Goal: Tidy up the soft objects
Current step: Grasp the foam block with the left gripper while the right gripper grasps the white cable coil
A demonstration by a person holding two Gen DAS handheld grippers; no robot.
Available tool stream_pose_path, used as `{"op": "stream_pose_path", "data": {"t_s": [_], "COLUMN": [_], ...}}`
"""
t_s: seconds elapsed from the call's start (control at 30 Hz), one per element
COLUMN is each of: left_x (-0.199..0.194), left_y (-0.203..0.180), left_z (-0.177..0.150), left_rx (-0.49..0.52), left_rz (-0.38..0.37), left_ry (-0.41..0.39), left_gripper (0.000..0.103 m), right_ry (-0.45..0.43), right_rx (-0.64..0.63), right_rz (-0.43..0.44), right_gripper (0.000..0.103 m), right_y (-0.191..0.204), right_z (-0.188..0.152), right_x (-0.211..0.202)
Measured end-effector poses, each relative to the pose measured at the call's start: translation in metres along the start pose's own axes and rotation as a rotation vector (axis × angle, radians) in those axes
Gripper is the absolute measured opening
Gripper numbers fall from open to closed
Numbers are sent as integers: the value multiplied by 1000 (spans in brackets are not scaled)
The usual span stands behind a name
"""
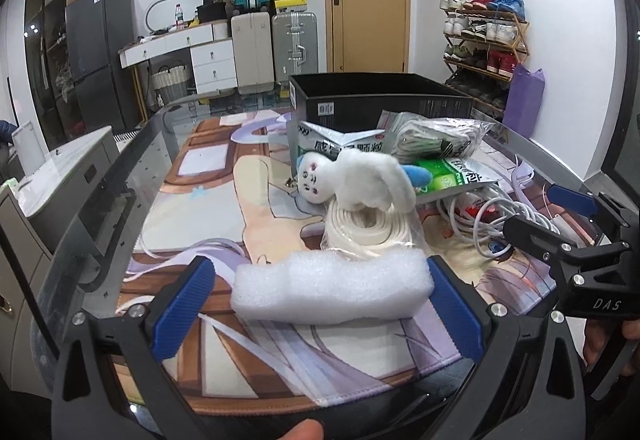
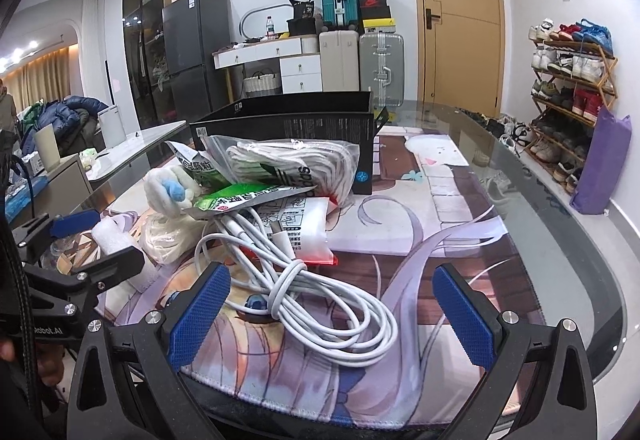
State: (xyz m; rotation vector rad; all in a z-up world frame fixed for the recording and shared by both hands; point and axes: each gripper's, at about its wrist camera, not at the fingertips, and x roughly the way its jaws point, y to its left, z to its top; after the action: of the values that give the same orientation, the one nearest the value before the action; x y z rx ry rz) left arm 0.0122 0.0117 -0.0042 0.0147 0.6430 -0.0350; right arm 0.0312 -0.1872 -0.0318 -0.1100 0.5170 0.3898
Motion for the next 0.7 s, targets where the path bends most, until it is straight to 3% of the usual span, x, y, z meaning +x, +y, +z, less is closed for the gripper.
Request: {"op": "stream_pose_path", "data": {"t_s": [0.3,0.7], "left_x": [12,16], "left_y": [1,-4], "left_z": [-1,1], "left_rx": [-4,3], "left_rz": [-20,-33], "left_ry": [41,48], "left_gripper": [103,100], "right_ry": [68,56], "right_rx": [19,41], "right_rz": [2,-7], "right_gripper": [103,100], "right_y": [-5,-9], "right_z": [4,9], "right_x": [21,33]}}
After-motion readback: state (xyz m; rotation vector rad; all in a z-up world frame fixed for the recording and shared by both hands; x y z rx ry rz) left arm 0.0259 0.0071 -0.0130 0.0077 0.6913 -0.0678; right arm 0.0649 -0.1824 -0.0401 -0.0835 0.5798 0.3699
